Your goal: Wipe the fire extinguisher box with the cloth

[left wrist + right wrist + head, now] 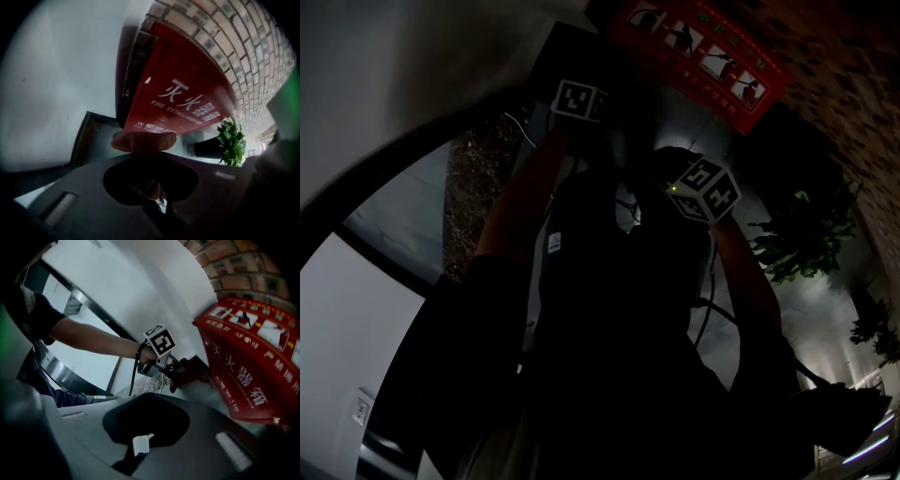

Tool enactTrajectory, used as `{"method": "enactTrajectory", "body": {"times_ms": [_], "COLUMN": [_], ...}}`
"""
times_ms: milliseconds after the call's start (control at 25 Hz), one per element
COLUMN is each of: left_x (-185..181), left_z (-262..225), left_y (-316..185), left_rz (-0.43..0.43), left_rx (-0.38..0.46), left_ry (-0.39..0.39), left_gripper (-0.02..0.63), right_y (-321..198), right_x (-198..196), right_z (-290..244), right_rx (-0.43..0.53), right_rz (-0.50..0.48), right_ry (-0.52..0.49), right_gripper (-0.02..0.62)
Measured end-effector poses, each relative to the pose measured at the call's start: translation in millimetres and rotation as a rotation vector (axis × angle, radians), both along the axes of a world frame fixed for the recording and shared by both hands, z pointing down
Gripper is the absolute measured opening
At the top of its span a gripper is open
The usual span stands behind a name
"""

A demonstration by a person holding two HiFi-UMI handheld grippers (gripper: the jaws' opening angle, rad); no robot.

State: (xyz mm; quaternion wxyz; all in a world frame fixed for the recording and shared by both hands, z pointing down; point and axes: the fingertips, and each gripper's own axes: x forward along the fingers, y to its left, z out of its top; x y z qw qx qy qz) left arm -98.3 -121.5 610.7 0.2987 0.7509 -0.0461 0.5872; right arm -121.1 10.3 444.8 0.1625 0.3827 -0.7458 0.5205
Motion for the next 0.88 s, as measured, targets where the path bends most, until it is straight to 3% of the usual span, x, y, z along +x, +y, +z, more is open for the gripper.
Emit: {"method": "enactTrajectory", "body": {"times_ms": [80, 280, 400, 560, 640, 800, 880], "left_x": [6, 16, 24, 31, 41, 54, 61], "left_z": [39, 141, 200, 262, 284, 319, 329], "left_y": [-11, -29, -44, -63, -67, -62, -62], "left_rz": [0.017, 0.061, 0.135, 0.272, 0.238, 0.084, 0.097], "left_rx": [0.022, 0.051, 0.064, 0.116, 0.116, 0.051, 0.075], "left_ry": [-0.007, -0.010, -0.034, -0.091, -0.051, 0.061, 0.064], "left_gripper": [0.049, 0.049, 0.049, 0.049, 0.049, 0.049, 0.049], "right_y": [-7, -14, -21, -48, -60, -62, -54], "right_x": [-2, -14, -10, 0, 4, -3, -11], "right_z": [30, 120, 184, 249, 270, 302, 314], "right_rx": [-0.002, 0.007, 0.002, 0.059, 0.090, 0.095, 0.074], "right_rz": [0.000, -0.160, -0.239, -0.209, -0.203, -0.212, -0.259], "right_ry": [-0.019, 0.012, 0.074, 0.110, 0.144, 0.168, 0.183], "right_gripper": [-0.002, -0.002, -0.002, -0.002, -0.002, -0.002, -0.002]}}
